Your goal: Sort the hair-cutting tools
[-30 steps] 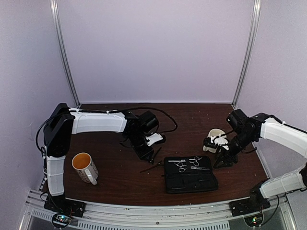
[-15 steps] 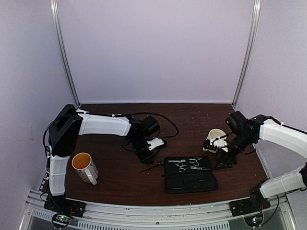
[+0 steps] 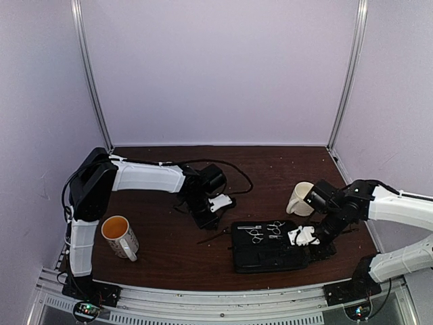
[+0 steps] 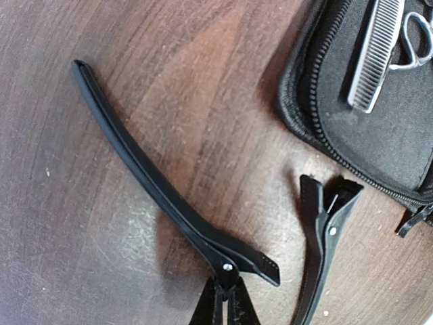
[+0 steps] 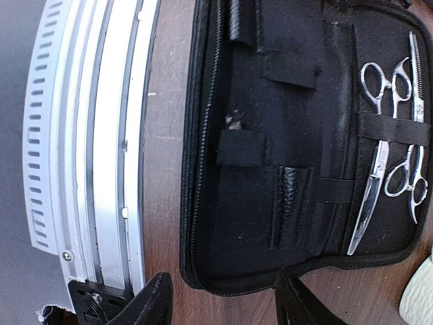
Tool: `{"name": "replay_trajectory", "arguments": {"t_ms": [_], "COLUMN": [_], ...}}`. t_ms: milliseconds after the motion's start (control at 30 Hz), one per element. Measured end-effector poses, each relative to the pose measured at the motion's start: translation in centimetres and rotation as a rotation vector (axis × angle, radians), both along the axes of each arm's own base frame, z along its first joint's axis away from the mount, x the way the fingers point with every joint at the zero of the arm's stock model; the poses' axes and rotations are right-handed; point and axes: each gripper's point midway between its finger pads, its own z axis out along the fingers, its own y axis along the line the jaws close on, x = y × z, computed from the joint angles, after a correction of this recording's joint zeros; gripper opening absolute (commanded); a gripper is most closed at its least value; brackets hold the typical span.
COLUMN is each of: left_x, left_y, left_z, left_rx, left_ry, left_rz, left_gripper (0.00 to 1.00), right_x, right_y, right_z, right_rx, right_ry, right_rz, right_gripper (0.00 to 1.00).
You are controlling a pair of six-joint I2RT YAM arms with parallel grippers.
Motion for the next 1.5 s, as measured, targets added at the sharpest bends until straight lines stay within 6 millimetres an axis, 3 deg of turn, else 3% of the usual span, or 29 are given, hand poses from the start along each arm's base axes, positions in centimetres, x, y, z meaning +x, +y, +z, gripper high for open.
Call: {"name": "replay_trajectory", "arguments": {"t_ms": [200,300,500,567,633,800,967,1233,1500], "left_x": [0.2,-0.3,-1.6,-3.2,-5.7,-12.2,-15.6,-18.1,-18.0], "left_y": [0.9,2.0,1.7,0.6,-0.8,-2.7,-2.8,-3.0,-3.0], "left_z": [0.2,1.3,7.6,9.6,10.3,8.7,6.8,3.7,2.3], "left_rx": [0.03,0.039,-0.056,-0.098,-0.12,-0.105,-0.068,0.078,0.194], "left_ry": [-0.033,-0.044,-0.138,-0.17,-0.172,-0.094,-0.014,0.015,-0.029], "left_rz": [-0.004,-0.005,-0.083,-0.16,-0.259,-0.47,-0.585,-0.691,-0.739], "left_gripper": [0.0,0.0,0.0,0.0,0.0,0.0,0.0,0.0,0.0], "right_x": [-0.2,-0.4,-0.9,-0.8,-0.7,-0.7,-0.8,1.0,1.9], "right_y": [-0.7,-0.5,-0.4,-0.7,-1.1,-1.5,-1.5,-1.7,-1.8], "right_z": [-2.4,-3.1,-4.6,-5.5,-6.4,-6.8,-6.8,-6.5,-6.4], "right_rx": [-0.102,-0.121,-0.157,-0.189,-0.224,-0.227,-0.195,-0.174,-0.167], "right_ry": [-0.051,-0.077,-0.128,-0.139,-0.15,-0.175,-0.21,-0.345,-0.411], "right_rz": [0.055,0.092,0.17,0.185,0.196,0.21,0.208,0.187,0.172], "right_gripper": [0.52,0.49,0.34,0.3,0.26,0.2,0.2,0.21,0.21]}}
